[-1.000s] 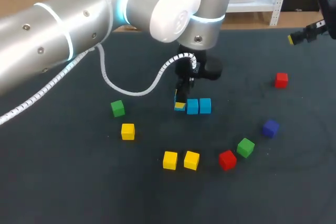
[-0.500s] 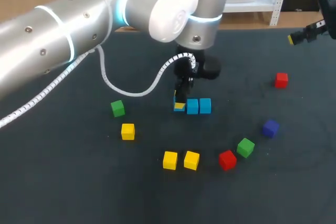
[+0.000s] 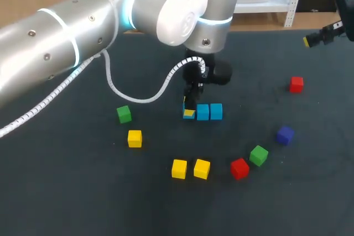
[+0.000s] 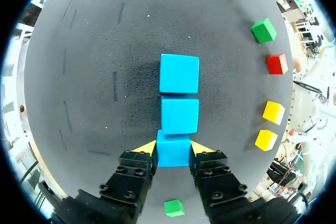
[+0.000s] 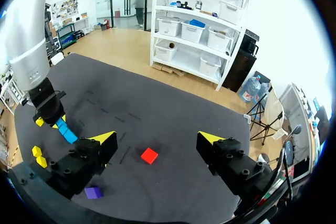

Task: Place the blue cubes, place green cubes on the blue cubes, place the yellow cubes on the green cubes, then place the red cubes on the yellow cubes, and place purple cube on the red cubes.

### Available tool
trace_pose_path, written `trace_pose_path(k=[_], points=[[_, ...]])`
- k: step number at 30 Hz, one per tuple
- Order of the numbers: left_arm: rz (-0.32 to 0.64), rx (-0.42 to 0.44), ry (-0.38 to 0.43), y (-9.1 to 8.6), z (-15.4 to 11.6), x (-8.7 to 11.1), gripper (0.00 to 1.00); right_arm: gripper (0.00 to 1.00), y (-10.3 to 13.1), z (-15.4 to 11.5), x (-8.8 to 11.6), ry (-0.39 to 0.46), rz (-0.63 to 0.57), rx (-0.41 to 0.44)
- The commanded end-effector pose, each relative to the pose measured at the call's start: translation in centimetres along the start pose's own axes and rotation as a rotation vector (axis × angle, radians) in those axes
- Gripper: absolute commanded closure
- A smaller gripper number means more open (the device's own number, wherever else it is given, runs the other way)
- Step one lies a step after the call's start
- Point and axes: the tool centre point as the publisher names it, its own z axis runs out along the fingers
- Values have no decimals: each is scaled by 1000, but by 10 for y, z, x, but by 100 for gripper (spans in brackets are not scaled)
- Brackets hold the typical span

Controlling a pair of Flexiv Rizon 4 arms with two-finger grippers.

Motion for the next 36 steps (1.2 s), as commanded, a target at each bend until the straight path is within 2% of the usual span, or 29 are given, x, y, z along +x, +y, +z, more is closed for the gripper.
trace_pose_path(k=[1, 12, 21, 31, 34, 36], points=[[2, 7, 4, 4, -1, -2, 100, 0, 2, 1, 2, -8, 1, 10], [2, 15, 8, 5, 5, -4, 100, 0, 2, 1, 2, -8, 1, 10], [2, 5, 16, 7, 6, -5, 90, 0, 2, 1, 2, -8, 1, 10], [12, -9, 23, 8, 6, -4, 89, 0, 2, 1, 2, -8, 1, 10], [14, -8, 24, 8, 7, -4, 85, 0, 2, 1, 2, -8, 1, 10], [16, -6, 25, 8, 8, -4, 76, 0, 2, 1, 2, -8, 1, 10]])
